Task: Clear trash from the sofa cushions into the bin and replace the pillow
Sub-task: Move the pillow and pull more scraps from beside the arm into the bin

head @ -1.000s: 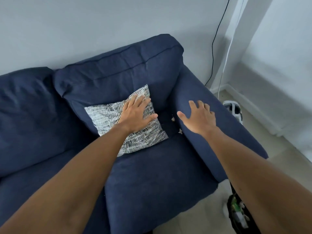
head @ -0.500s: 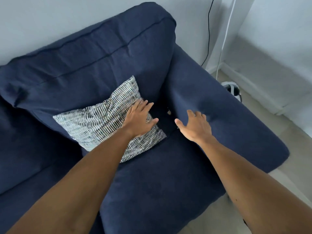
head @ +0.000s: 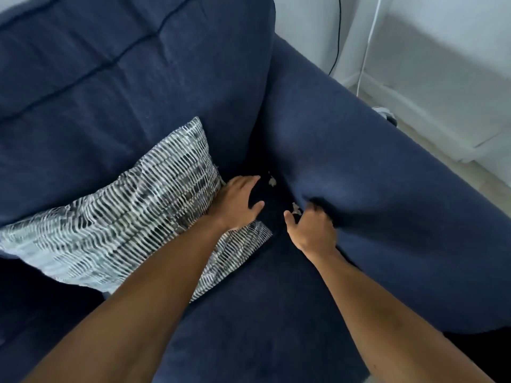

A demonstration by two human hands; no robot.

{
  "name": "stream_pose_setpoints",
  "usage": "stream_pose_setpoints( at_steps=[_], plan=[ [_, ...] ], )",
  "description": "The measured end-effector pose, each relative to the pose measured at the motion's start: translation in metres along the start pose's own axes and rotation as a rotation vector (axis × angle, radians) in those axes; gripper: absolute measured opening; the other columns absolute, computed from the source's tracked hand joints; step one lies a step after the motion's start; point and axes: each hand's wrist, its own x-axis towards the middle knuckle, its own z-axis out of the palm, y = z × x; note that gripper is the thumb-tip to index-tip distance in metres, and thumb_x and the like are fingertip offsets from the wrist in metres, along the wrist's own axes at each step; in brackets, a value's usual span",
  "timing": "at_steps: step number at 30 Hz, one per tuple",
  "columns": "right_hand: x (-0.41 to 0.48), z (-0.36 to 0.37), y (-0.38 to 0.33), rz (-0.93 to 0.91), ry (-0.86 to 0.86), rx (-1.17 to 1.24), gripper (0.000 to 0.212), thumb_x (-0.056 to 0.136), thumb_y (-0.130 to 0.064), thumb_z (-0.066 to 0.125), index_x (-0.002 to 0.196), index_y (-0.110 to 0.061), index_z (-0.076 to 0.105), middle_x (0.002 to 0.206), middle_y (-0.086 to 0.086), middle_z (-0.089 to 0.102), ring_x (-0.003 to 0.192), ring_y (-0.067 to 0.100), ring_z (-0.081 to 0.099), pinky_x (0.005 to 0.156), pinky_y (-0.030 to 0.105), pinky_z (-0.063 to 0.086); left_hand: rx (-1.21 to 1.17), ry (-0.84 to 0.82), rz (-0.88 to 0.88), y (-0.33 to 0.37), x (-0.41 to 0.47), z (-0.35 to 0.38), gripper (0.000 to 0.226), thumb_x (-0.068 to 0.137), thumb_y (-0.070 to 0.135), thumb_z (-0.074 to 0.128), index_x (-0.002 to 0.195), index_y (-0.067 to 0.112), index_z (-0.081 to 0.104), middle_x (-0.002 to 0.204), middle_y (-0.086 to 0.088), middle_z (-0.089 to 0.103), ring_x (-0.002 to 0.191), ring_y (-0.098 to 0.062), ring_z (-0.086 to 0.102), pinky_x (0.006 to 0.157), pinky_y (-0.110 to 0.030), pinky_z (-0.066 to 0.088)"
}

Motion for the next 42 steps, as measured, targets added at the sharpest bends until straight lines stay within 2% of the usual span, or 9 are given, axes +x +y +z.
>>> stream_pose_setpoints(
  at_steps=[4,8,13,16,22,27,33,38,42],
  plan=[
    [0.021,0.028,0.003,0.080,0.004,0.059,0.052,0.098,-0.049,0.052,0.125,-0.005,0.054,0.122,0.017,0.062,0.111,0.036,0.061,0.083,0.041,0.049,-0.018,-0.005,-0.024,-0.007,0.027,0.023,0.072,0.094,0.044,0.057,0.154,0.017,0.028,0.155,-0.004,0.038,0.143,-0.024,0.030,0.117,-0.038,0.028],
    [0.041,0.053,0.004,0.155,0.048,0.181,0.043,0.098,-0.042,0.056,0.110,-0.002,0.063,0.108,0.018,0.068,0.100,0.036,0.066,0.073,0.036,0.048,-0.010,-0.016,-0.018,-0.017,0.050,0.048,0.072,0.093,0.044,0.057,0.153,0.015,0.031,0.153,-0.006,0.041,0.141,-0.026,0.033,0.115,-0.037,0.028],
    [0.056,0.076,0.004,0.166,0.156,0.225,0.038,0.098,-0.041,0.057,0.097,-0.004,0.067,0.095,0.018,0.071,0.088,0.037,0.069,0.071,0.039,0.052,0.013,0.043,-0.015,-0.029,0.079,0.076,0.070,0.091,0.047,0.057,0.149,0.014,0.037,0.146,-0.006,0.049,0.134,-0.028,0.037,0.110,-0.040,0.031],
    [0.065,0.089,0.007,0.154,0.226,0.266,0.035,0.097,-0.040,0.060,0.096,-0.006,0.068,0.090,0.017,0.072,0.083,0.036,0.070,0.069,0.040,0.055,0.051,0.096,-0.013,-0.028,0.095,0.087,0.067,0.090,0.052,0.056,0.146,0.017,0.043,0.141,-0.005,0.053,0.128,-0.030,0.041,0.104,-0.042,0.034],
    [0.078,0.106,0.011,0.122,0.333,0.348,0.025,0.096,-0.033,0.063,0.099,-0.011,0.075,0.089,0.014,0.075,0.080,0.034,0.071,0.069,0.038,0.056,0.182,0.170,-0.037,-0.019,0.112,0.102,0.046,0.090,0.057,0.054,0.121,0.024,0.064,0.119,0.001,0.063,0.114,-0.030,0.044,0.088,-0.040,0.034],
    [0.081,0.112,0.012,0.097,0.440,0.354,0.019,0.095,-0.022,0.065,0.093,-0.007,0.077,0.081,0.016,0.074,0.072,0.035,0.071,0.067,0.037,0.055,0.145,0.232,-0.053,-0.015,0.119,0.105,0.024,0.095,0.038,0.053,0.104,0.025,0.071,0.111,0.001,0.067,0.105,-0.030,0.048,0.082,-0.038,0.033],
    [0.075,0.105,0.011,0.073,0.420,0.355,0.016,0.094,-0.020,0.065,0.094,-0.008,0.076,0.081,0.013,0.074,0.071,0.031,0.071,0.066,0.035,0.057,0.045,0.217,-0.053,-0.013,0.112,0.099,0.018,0.095,0.029,0.057,0.100,0.020,0.071,0.108,-0.005,0.068,0.104,-0.031,0.054,0.082,-0.038,0.036],
    [0.059,0.082,0.013,0.009,0.337,0.319,0.018,0.097,-0.022,0.061,0.095,-0.009,0.074,0.081,0.013,0.073,0.072,0.032,0.071,0.066,0.040,0.059,-0.039,0.223,-0.049,-0.009,0.088,0.083,0.013,0.093,0.027,0.062,0.097,0.018,0.071,0.102,-0.006,0.068,0.099,-0.032,0.057,0.081,-0.041,0.047],
    [0.045,0.054,0.010,-0.042,0.313,0.272,0.020,0.098,-0.024,0.059,0.094,-0.009,0.071,0.080,0.012,0.072,0.071,0.031,0.070,0.063,0.038,0.057,-0.029,0.274,0.001,0.004,0.073,0.057,0.012,0.091,0.028,0.065,0.095,0.018,0.070,0.097,-0.004,0.068,0.094,-0.031,0.058,0.078,-0.040,0.045]
  ],
)
